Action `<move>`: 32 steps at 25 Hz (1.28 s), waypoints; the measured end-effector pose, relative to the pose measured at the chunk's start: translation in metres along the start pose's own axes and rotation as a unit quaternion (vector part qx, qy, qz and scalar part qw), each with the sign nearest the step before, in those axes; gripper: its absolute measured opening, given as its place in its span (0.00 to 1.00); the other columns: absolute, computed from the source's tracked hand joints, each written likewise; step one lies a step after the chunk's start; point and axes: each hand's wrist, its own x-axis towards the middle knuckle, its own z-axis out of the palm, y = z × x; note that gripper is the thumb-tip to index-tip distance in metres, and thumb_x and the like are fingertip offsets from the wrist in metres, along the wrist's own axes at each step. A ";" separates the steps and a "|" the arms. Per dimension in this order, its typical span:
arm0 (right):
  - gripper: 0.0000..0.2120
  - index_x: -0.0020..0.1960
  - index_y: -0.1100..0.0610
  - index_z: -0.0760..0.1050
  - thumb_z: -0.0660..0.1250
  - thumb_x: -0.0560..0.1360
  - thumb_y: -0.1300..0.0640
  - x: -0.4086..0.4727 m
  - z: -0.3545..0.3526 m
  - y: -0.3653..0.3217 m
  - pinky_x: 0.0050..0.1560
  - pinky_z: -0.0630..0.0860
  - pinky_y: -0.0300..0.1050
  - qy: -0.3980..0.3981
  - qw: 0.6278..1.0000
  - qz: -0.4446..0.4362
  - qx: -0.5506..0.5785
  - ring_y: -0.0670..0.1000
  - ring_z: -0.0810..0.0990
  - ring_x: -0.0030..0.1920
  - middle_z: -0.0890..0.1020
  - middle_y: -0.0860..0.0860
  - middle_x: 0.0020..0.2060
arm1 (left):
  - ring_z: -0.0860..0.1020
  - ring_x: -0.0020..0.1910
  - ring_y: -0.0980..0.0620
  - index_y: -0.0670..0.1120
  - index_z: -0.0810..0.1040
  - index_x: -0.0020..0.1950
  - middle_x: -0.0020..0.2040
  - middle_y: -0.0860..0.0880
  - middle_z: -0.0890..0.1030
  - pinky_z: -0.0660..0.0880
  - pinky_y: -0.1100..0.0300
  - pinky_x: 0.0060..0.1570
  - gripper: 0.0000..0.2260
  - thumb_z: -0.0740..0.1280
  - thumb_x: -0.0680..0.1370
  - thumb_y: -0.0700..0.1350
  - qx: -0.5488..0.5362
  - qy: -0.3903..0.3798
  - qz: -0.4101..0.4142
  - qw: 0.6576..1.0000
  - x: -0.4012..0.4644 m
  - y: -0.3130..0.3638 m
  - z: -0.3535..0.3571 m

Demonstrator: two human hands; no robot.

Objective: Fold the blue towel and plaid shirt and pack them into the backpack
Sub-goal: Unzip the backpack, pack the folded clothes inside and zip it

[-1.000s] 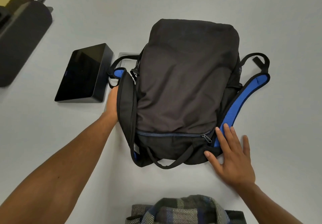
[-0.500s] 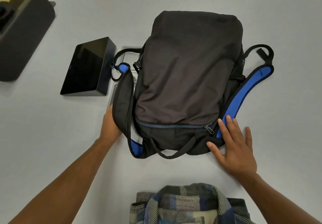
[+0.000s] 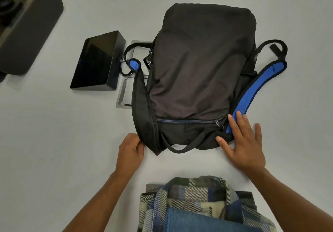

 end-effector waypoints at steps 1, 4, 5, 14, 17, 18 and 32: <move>0.39 0.81 0.48 0.47 0.44 0.77 0.28 0.000 0.000 0.000 0.78 0.42 0.60 0.003 1.000 0.000 0.003 0.49 0.43 0.79 0.46 0.47 0.80 | 0.75 0.37 0.51 0.37 0.79 0.43 0.38 0.47 0.77 0.71 0.61 0.41 0.03 0.70 0.74 0.31 -0.004 -0.004 -0.023 1.000 -0.004 0.003 0.000; 0.39 0.81 0.49 0.48 0.46 0.77 0.29 -0.001 -0.001 -0.001 0.77 0.45 0.62 0.021 0.999 0.000 0.026 0.49 0.43 0.80 0.47 0.48 0.80 | 0.77 0.37 0.53 0.40 0.80 0.47 0.38 0.51 0.79 0.74 0.60 0.43 0.02 0.71 0.75 0.36 -0.035 -0.038 -0.093 0.994 -0.005 0.017 -0.004; 0.39 0.81 0.50 0.49 0.47 0.77 0.30 -0.001 -0.003 -0.002 0.77 0.46 0.62 0.029 0.999 0.000 0.042 0.50 0.44 0.80 0.47 0.49 0.80 | 0.79 0.37 0.55 0.41 0.81 0.49 0.38 0.51 0.80 0.76 0.59 0.45 0.03 0.71 0.75 0.38 -0.051 -0.056 -0.116 0.990 -0.002 0.020 -0.005; 0.48 0.80 0.52 0.52 0.53 0.70 0.23 -0.003 -0.008 -0.003 0.75 0.48 0.68 0.040 0.996 -0.052 0.054 0.53 0.46 0.80 0.49 0.53 0.80 | 0.72 0.56 0.58 0.49 0.77 0.61 0.59 0.56 0.72 0.71 0.66 0.55 0.20 0.75 0.71 0.52 -0.059 -0.160 -0.048 0.984 0.017 0.020 -0.023; 0.48 0.80 0.52 0.52 0.53 0.70 0.23 -0.003 -0.008 -0.004 0.75 0.49 0.67 0.042 0.996 -0.046 0.061 0.52 0.46 0.80 0.50 0.52 0.80 | 0.75 0.49 0.63 0.44 0.79 0.49 0.53 0.55 0.76 0.71 0.74 0.44 0.10 0.73 0.74 0.49 -0.108 -0.169 -0.062 0.978 0.031 0.030 -0.032; 0.48 0.80 0.52 0.52 0.53 0.70 0.23 -0.003 -0.008 -0.004 0.75 0.49 0.67 0.044 0.996 -0.046 0.062 0.52 0.46 0.80 0.50 0.52 0.80 | 0.75 0.47 0.64 0.42 0.79 0.48 0.52 0.55 0.77 0.71 0.73 0.43 0.11 0.72 0.74 0.49 -0.118 -0.174 -0.056 0.976 0.038 0.034 -0.033; 0.45 0.79 0.52 0.54 0.53 0.72 0.25 -0.002 -0.009 -0.007 0.78 0.47 0.60 0.036 0.997 -0.015 0.061 0.49 0.47 0.80 0.53 0.51 0.80 | 0.73 0.39 0.52 0.47 0.76 0.51 0.42 0.51 0.75 0.79 0.53 0.41 0.15 0.67 0.76 0.58 0.027 -0.007 0.155 0.988 0.087 0.014 0.012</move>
